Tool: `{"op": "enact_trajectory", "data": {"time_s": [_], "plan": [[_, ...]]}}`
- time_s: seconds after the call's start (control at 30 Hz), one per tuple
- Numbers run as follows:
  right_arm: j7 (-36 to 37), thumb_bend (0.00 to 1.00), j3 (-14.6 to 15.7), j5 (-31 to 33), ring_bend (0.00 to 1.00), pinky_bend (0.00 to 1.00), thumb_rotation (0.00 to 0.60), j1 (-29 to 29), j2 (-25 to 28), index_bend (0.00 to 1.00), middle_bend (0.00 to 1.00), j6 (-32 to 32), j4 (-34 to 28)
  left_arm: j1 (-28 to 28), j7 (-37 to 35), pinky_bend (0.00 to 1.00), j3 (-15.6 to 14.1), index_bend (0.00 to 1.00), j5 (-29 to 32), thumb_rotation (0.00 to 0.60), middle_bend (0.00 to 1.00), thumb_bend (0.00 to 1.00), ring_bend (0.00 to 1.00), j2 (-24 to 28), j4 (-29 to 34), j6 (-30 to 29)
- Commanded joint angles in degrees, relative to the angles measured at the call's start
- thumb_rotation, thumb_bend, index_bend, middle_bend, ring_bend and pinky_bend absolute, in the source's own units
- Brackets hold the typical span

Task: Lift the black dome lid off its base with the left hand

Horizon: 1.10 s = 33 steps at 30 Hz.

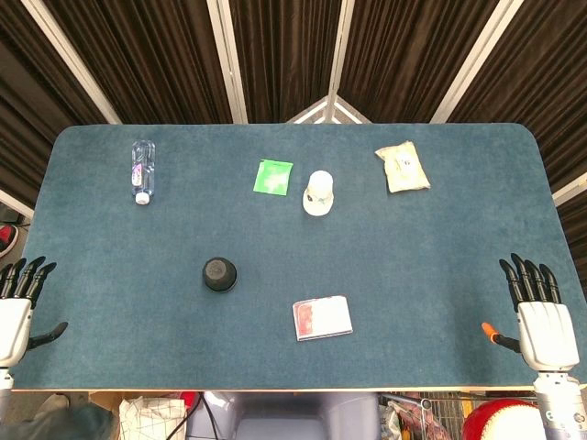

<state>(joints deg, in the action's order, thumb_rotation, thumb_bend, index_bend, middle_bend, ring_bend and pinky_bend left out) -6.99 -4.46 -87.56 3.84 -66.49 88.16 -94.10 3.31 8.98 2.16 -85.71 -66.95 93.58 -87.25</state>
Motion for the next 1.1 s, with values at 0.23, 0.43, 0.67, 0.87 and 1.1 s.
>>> {"op": "enact_trajectory", "data": {"time_s": [0.23, 0.43, 0.67, 0.87, 1.1], "plan": [[0.3, 0.15, -0.1, -0.1, 0.03, 0.05, 0.600, -0.1, 0.4, 0.04, 0.02, 0.3, -0.2, -0.1, 0.3, 0.00, -0.3, 0.14, -0.4, 0.600, 0.06, 0.23, 0.00, -0.1, 0.1, -0.2], [0.3, 0.15, -0.1, 0.0, 0.03, 0.05, 0.600, -0.1, 0.4, 0.04, 0.02, 0.2, -0.3, -0.1, 0.1, 0.00, -0.4, 0.14, -0.8, 0.600, 0.06, 0.23, 0.00, -0.4, -0.2, -0.3], [0.7, 0.15, 0.1, 0.1, 0.03, 0.05, 0.600, -0.4, 0.8, 0.04, 0.02, 0.2, -0.2, 1.6, -2.6, 0.00, 0.0, 0.13, -0.5, 0.600, 0.07, 0.20, 0.00, -1.4, -0.8, 2.5], [1.2, 0.15, 0.3, 0.0, 0.03, 0.05, 0.600, -0.5, 0.3, 0.04, 0.02, 0.1, 0.8, 5.1, -7.1, 0.00, 1.4, 0.12, -0.2, 0.600, 0.07, 0.16, 0.00, -2.6, 1.4, 7.2], [1.8, 0.15, 0.2, 0.3, 0.03, 0.05, 0.600, -0.4, 0.3, 0.04, 0.02, -0.1, 1.3, 10.3, -4.4, 0.00, 2.7, 0.12, 2.6, 0.600, 0.06, 0.14, 0.00, -3.8, 7.8, 15.1]]}}
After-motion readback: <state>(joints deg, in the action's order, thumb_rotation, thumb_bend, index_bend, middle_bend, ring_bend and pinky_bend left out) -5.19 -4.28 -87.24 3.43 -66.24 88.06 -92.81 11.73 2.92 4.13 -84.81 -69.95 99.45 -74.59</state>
